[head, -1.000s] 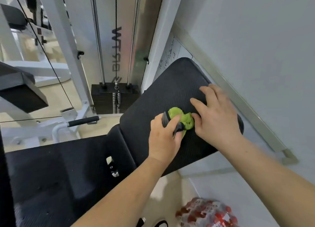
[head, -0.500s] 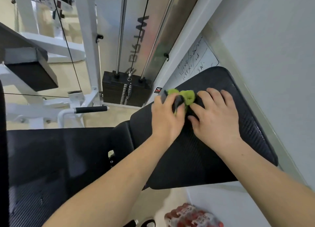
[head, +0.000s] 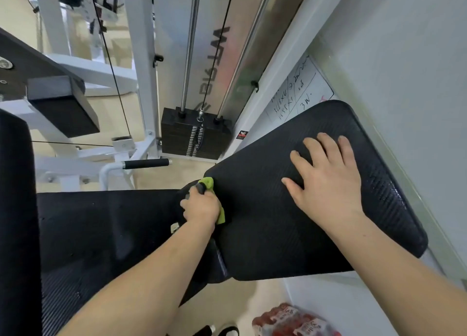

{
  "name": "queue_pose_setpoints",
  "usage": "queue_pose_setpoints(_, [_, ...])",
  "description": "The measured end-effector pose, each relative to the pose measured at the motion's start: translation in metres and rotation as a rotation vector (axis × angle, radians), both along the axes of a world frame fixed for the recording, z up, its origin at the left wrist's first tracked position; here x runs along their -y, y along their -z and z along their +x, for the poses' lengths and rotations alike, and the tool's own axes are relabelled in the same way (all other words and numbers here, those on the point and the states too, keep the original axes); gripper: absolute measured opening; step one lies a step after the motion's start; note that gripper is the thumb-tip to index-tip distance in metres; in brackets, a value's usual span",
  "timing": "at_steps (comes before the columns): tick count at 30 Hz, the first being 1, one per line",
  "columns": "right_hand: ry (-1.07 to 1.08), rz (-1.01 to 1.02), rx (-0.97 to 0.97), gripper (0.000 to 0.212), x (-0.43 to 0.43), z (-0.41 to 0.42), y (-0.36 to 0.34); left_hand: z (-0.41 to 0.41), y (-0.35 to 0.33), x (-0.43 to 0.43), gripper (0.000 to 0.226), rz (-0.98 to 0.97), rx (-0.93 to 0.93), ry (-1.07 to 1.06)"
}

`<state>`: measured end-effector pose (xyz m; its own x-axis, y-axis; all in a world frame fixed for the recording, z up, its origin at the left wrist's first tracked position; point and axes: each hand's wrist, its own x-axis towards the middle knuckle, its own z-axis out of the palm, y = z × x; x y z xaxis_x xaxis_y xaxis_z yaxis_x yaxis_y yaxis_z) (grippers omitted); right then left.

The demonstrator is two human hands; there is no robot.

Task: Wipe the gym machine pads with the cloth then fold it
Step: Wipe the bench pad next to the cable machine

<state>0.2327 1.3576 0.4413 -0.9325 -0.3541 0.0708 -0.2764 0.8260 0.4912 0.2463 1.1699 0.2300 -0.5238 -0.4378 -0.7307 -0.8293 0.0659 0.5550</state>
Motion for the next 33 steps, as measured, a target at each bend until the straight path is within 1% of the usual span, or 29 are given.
queue_pose_setpoints(2, [0.001,-0.002,-0.007,0.056,0.002,0.000,0.000,-0.032,-0.019,0.002,0.034,-0.028,-0.225,0.035])
queue_pose_setpoints(4, [0.004,-0.006,-0.013,0.055,0.005,0.000,0.001,-0.056,-0.045,-0.003,0.027,-0.087,-0.473,0.172])
queue_pose_setpoints(5, [-0.001,-0.026,-0.019,0.052,0.006,0.001,0.001,-0.060,-0.054,-0.008,0.026,-0.132,-0.561,0.236])
queue_pose_setpoints(6, [-0.017,-0.067,-0.031,0.046,0.007,0.003,0.000,-0.059,-0.056,-0.012,0.027,-0.169,-0.605,0.264])
queue_pose_setpoints(7, [-0.047,-0.130,-0.051,0.038,0.007,0.006,0.000,-0.051,-0.054,-0.016,0.028,-0.194,-0.608,0.255])
queue_pose_setpoints(9, [-0.120,-0.270,-0.106,0.024,0.002,0.019,0.000,-0.012,-0.035,-0.027,0.034,-0.202,-0.553,0.199])
queue_pose_setpoints(11, [-0.172,-0.333,-0.121,0.020,-0.003,0.031,0.003,0.039,-0.012,-0.040,0.040,-0.165,-0.389,0.137])
queue_pose_setpoints(14, [-0.245,-0.319,-0.088,0.018,-0.020,0.050,0.009,0.108,-0.007,-0.069,0.040,-0.056,-0.096,0.004])
queue_pose_setpoints(15, [-0.277,-0.307,-0.076,0.018,-0.026,0.055,0.010,0.119,-0.017,-0.080,0.041,-0.017,-0.030,-0.027])
queue_pose_setpoints(16, [-0.310,-0.300,-0.071,0.019,-0.031,0.060,0.009,0.120,-0.032,-0.091,0.039,0.019,-0.023,-0.055])
queue_pose_setpoints(17, [-0.339,-0.300,-0.076,0.019,-0.034,0.064,0.008,0.115,-0.048,-0.103,0.034,0.031,-0.106,-0.063])
queue_pose_setpoints(18, [-0.360,-0.309,-0.090,0.020,-0.037,0.067,0.005,0.107,-0.068,-0.116,0.030,0.042,-0.273,-0.024])
queue_pose_setpoints(19, [-0.368,-0.326,-0.103,0.023,-0.040,0.069,0.000,0.099,-0.089,-0.130,0.028,0.014,-0.468,0.077])
queue_pose_setpoints(20, [-0.355,-0.346,-0.106,0.027,-0.042,0.070,-0.005,0.093,-0.109,-0.144,0.032,-0.047,-0.651,0.223])
queue_pose_setpoints(21, [-0.329,-0.370,-0.103,0.031,-0.046,0.071,-0.013,0.090,-0.126,-0.155,0.035,-0.096,-0.785,0.335])
queue_pose_setpoints(22, [-0.302,-0.395,-0.098,0.035,-0.051,0.072,-0.021,0.089,-0.135,-0.160,0.036,-0.145,-0.878,0.400])
queue_pose_setpoints(24, [-0.282,-0.452,-0.085,0.041,-0.063,0.069,-0.035,0.097,-0.131,-0.154,0.038,-0.208,-0.997,0.414])
queue_pose_setpoints(25, [-0.292,-0.478,-0.087,0.041,-0.069,0.068,-0.040,0.107,-0.121,-0.147,0.038,-0.237,-1.011,0.412])
queue_pose_setpoints(26, [-0.304,-0.491,-0.089,0.038,-0.073,0.066,-0.044,0.119,-0.105,-0.140,0.037,-0.261,-0.960,0.405])
queue_pose_setpoints(27, [-0.312,-0.491,-0.087,0.033,-0.074,0.065,-0.046,0.130,-0.088,-0.132,0.034,-0.269,-0.846,0.379])
queue_pose_setpoints(28, [-0.314,-0.483,-0.072,0.029,-0.073,0.063,-0.046,0.138,-0.071,-0.122,0.032,-0.250,-0.675,0.334])
queue_pose_setpoints(30, [-0.315,-0.490,-0.024,0.024,-0.066,0.062,-0.043,0.144,-0.049,-0.100,0.031,-0.179,-0.276,0.280])
queue_pose_setpoints(31, [-0.312,-0.502,-0.007,0.023,-0.061,0.060,-0.041,0.138,-0.048,-0.087,0.030,-0.148,-0.192,0.293])
queue_pose_setpoints(32, [-0.303,-0.517,0.002,0.021,-0.057,0.058,-0.040,0.129,-0.052,-0.076,0.029,-0.124,-0.201,0.314])
queue_pose_setpoints(33, [-0.281,-0.527,0.009,0.021,-0.052,0.054,-0.039,0.114,-0.058,-0.066,0.024,-0.102,-0.251,0.327])
